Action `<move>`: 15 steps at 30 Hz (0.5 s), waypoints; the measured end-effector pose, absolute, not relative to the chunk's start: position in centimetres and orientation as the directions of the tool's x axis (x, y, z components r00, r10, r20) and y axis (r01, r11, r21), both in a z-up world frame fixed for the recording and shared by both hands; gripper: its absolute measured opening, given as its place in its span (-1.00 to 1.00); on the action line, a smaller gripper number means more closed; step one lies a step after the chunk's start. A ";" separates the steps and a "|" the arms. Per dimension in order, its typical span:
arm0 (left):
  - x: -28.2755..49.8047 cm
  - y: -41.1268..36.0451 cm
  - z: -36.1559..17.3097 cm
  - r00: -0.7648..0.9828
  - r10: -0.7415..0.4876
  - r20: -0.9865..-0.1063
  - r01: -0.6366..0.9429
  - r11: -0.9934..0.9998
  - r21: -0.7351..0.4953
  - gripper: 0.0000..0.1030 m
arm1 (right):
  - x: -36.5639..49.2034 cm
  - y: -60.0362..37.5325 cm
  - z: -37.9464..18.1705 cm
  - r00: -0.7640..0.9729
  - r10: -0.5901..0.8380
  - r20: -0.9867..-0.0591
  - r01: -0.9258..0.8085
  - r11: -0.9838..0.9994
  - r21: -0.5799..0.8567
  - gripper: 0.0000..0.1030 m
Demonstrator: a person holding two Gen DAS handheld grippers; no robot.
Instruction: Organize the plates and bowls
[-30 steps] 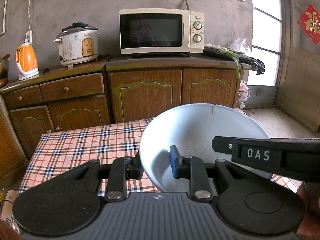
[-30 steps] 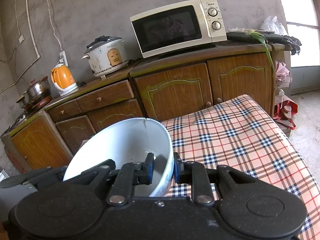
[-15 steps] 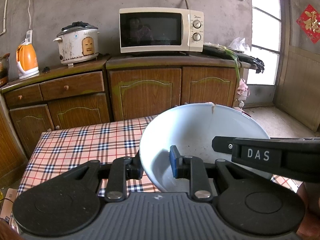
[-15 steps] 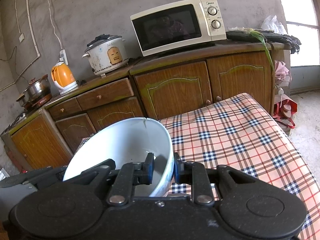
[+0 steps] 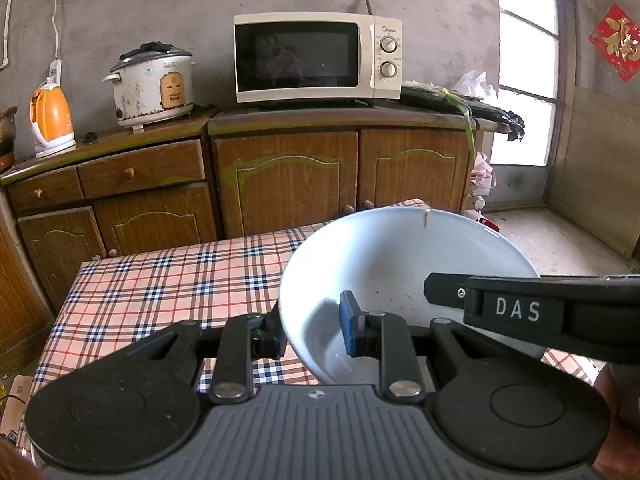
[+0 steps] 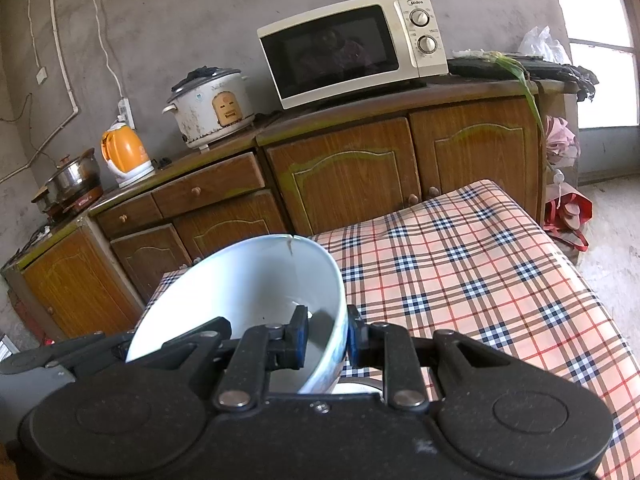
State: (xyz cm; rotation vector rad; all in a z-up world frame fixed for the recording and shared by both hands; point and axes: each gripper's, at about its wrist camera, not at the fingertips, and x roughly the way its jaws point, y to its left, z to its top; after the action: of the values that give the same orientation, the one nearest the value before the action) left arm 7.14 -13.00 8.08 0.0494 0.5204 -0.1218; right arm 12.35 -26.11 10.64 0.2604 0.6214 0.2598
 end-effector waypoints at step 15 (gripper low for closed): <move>6.3 -13.7 7.5 0.854 -0.113 -0.508 0.142 0.990 0.019 -0.52 | 11.4 -26.8 9.6 0.781 0.309 -0.542 -0.151 0.937 0.316 -0.50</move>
State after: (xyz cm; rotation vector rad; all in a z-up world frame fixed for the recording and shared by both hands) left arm 6.28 -13.70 7.49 0.0570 0.5309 -0.1340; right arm 11.42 -26.81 9.56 0.2630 0.6277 0.2510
